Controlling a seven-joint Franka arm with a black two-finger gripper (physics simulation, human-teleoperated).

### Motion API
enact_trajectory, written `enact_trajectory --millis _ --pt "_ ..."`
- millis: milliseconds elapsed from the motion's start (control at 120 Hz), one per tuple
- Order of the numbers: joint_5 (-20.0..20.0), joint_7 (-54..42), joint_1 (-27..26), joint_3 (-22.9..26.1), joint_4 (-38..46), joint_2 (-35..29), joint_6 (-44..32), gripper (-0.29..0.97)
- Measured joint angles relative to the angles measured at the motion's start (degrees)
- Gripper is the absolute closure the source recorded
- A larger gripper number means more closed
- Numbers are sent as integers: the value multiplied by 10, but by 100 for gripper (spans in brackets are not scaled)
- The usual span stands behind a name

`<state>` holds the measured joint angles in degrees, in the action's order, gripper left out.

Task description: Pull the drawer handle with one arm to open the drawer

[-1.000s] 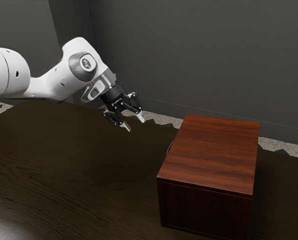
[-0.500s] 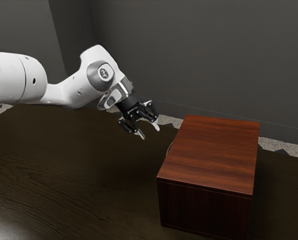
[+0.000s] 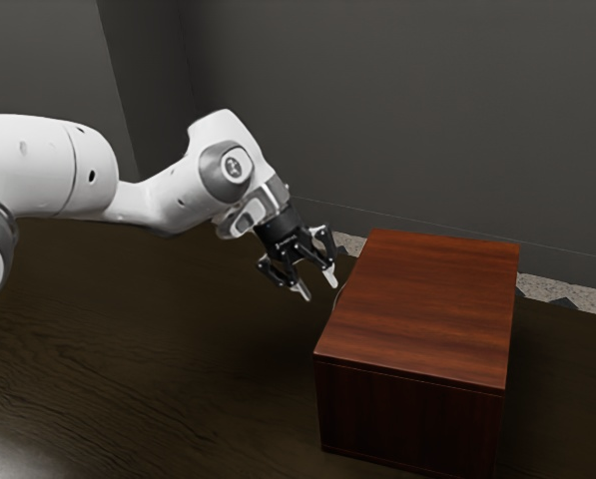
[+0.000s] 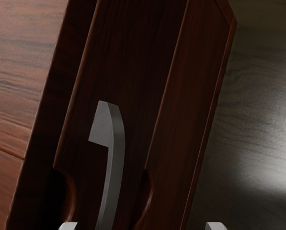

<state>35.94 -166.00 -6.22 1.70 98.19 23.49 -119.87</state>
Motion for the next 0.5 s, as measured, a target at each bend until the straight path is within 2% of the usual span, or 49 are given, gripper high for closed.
enact_trajectory --millis 342,500 --pt "2 0 -12 0 -3 19 -12 51" --pt "2 0 -4 0 -1 17 -17 68"
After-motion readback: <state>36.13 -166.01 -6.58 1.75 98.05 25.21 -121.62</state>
